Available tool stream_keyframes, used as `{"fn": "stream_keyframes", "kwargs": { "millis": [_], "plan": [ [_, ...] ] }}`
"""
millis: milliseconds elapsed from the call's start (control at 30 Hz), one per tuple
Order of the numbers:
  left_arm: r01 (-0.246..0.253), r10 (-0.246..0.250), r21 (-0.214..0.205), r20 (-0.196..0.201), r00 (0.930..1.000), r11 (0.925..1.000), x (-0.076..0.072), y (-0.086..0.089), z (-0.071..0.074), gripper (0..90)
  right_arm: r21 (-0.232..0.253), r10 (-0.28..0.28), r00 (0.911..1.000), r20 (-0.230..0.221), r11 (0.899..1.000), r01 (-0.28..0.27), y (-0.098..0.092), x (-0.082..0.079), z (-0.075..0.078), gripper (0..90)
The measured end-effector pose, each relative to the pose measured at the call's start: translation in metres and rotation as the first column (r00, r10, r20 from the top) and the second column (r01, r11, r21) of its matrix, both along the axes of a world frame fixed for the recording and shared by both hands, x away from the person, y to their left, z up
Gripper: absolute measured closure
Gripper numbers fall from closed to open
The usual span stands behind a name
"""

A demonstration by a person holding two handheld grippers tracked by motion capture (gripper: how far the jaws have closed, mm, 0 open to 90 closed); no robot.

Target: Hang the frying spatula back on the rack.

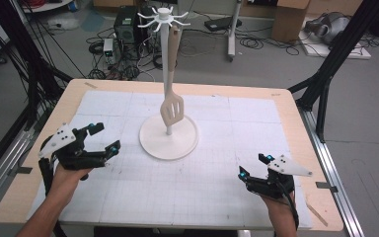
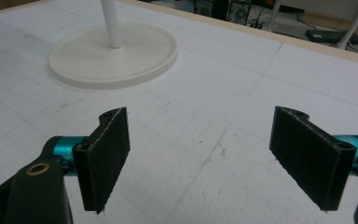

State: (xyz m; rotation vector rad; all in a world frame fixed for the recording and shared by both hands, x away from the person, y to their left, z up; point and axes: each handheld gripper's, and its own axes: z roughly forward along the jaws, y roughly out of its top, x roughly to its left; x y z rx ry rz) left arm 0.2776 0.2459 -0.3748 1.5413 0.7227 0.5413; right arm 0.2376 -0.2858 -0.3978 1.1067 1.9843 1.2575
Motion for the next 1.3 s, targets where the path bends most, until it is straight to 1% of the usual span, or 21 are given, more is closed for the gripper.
{"fn": "stream_keyframes", "kwargs": {
  "millis": [67, 167, 200, 233, 267, 400, 467, 500, 600, 767, 800, 900, 933, 967, 1033, 1133, 1300],
  "plan": [
    [-0.010, 0.010, -0.004, -0.009, 0.9999, 0.9999, -0.005, 0.003, -0.011, 12.4, 0.009, -0.006, 0.9999, -0.008, 1.000, 0.006, -0.002, -0.002, -0.003, 18.8],
    [-0.021, 0.021, 0.023, -0.014, 0.9997, 0.9995, -0.010, 0.005, -0.022, 13.0, 0.003, -0.007, 1.0000, -0.005, 1.000, 0.007, -0.003, -0.002, -0.006, 18.8],
    [-0.024, 0.024, 0.025, -0.016, 0.9996, 0.9994, -0.010, 0.005, -0.024, 13.4, 0.002, -0.005, 1.0000, 0.000, 1.000, 0.005, -0.003, -0.002, -0.006, 18.8],
    [-0.025, 0.026, 0.021, -0.018, 0.9995, 0.9995, -0.011, 0.005, -0.028, 13.8, 0.002, -0.006, 1.0000, 0.001, 1.000, 0.006, -0.003, -0.002, -0.006, 18.8],
    [-0.027, 0.027, 0.007, -0.024, 0.9993, 0.9996, -0.012, 0.004, -0.030, 14.2, 0.002, -0.005, 1.0000, 0.008, 1.000, 0.005, -0.003, -0.002, -0.006, 18.8],
    [-0.043, 0.042, -0.028, -0.037, 0.9984, 0.9987, -0.012, 0.004, -0.037, 14.7, 0.003, -0.003, 0.9999, 0.010, 1.000, 0.003, -0.001, -0.003, -0.006, 18.8],
    [-0.054, 0.053, -0.027, -0.031, 0.9981, 0.9982, -0.011, 0.004, -0.037, 14.7, 0.004, -0.008, 0.9998, 0.017, 1.000, 0.008, -0.002, -0.004, -0.006, 18.8],
    [-0.056, 0.055, -0.032, -0.031, 0.9980, 0.9979, -0.011, 0.005, -0.037, 14.8, 0.013, -0.011, 0.9998, 0.014, 1.000, 0.011, -0.001, -0.004, -0.006, 18.8],
    [-0.059, 0.058, -0.026, -0.031, 0.9978, 0.9979, -0.012, 0.006, -0.036, 15.2, 0.010, -0.016, 0.9997, 0.018, 1.000, 0.016, -0.002, -0.005, -0.005, 18.8],
    [-0.045, 0.045, -0.015, -0.035, 0.9984, 0.9989, -0.014, 0.006, -0.036, 15.7, 0.013, -0.025, 0.9996, 0.016, 1.000, 0.025, -0.002, -0.007, -0.005, 18.8],
    [-0.045, 0.044, -0.012, -0.034, 0.9984, 0.9989, -0.014, 0.006, -0.037, 15.8, 0.012, -0.027, 0.9992, 0.028, 1.000, 0.027, -0.002, -0.006, -0.004, 18.8],
    [-0.043, 0.042, -0.016, -0.040, 0.9983, 0.9990, -0.015, 0.007, -0.037, 15.9, 0.015, -0.029, 0.9992, 0.028, 0.999, 0.029, -0.001, -0.006, -0.003, 18.8],
    [-0.044, 0.043, -0.026, -0.042, 0.9982, 0.9987, -0.015, 0.007, -0.037, 16.0, 0.012, -0.030, 0.9992, 0.029, 1.000, 0.029, -0.001, -0.006, -0.004, 18.8],
    [-0.046, 0.045, -0.031, -0.043, 0.9981, 0.9985, -0.015, 0.007, -0.037, 16.0, 0.020, -0.032, 0.9993, 0.021, 0.999, 0.032, 0.000, -0.006, -0.004, 18.8],
    [-0.044, 0.043, -0.031, -0.044, 0.9981, 0.9985, -0.015, 0.007, -0.038, 16.1, 0.014, -0.030, 0.9993, 0.021, 0.999, 0.030, 0.000, -0.005, -0.004, 18.8],
    [-0.041, 0.039, -0.029, -0.049, 0.9980, 0.9987, -0.014, 0.005, -0.039, 16.3, 0.019, -0.030, 0.9994, 0.017, 0.999, 0.030, 0.001, -0.005, -0.005, 18.8],
    [-0.048, 0.047, -0.031, -0.050, 0.9977, 0.9984, -0.014, 0.005, -0.039, 16.6, 0.020, -0.031, 0.9993, 0.020, 0.999, 0.030, -0.002, -0.004, -0.006, 18.9]
  ]
}}
